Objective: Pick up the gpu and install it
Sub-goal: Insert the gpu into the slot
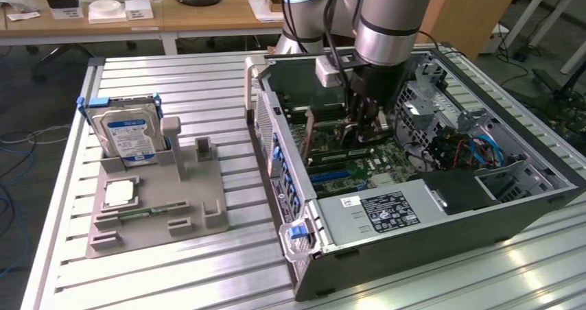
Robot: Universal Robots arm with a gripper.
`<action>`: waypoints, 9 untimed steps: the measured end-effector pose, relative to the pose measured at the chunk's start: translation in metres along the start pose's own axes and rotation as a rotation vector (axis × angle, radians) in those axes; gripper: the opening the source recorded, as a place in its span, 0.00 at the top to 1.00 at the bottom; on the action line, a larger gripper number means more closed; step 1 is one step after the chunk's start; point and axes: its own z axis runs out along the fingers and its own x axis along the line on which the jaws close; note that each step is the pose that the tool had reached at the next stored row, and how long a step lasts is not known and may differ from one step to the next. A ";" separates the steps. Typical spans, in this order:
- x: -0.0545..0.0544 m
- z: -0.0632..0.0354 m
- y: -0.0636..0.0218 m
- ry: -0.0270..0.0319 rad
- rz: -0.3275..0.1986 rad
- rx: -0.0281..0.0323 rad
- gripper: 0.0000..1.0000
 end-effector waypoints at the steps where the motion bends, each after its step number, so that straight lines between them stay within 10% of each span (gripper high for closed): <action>1: 0.001 0.0005 0.0001 0.0001 0.000 -0.0001 0.72; 9: 0.003 0.0024 0.0001 0.0000 0.000 0.0000 0.72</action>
